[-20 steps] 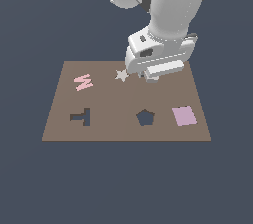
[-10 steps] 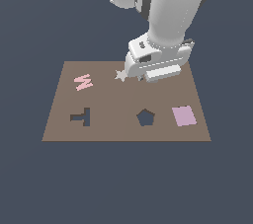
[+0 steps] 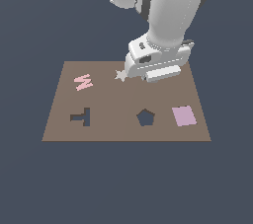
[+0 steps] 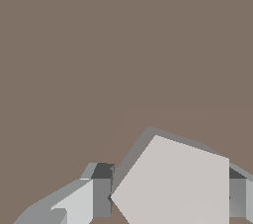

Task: Insert a designated object into the corresponding slot on a board.

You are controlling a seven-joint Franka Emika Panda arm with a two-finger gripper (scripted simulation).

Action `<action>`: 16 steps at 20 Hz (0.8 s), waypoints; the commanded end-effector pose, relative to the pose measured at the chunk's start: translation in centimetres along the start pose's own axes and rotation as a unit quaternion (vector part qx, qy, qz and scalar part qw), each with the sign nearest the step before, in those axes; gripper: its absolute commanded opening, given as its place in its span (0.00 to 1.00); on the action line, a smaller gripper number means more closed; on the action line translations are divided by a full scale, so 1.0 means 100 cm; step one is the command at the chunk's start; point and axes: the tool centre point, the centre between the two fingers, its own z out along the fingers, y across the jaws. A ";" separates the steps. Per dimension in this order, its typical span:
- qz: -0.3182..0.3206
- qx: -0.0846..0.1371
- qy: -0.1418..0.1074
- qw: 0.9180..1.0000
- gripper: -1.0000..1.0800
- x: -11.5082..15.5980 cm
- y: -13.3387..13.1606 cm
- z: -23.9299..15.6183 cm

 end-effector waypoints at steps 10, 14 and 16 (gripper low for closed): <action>0.016 0.000 0.000 1.000 0.00 0.003 -0.002 0.000; 0.041 0.000 0.000 0.999 0.00 0.006 -0.005 0.000; 0.057 0.000 0.000 0.998 0.00 0.008 -0.007 -0.001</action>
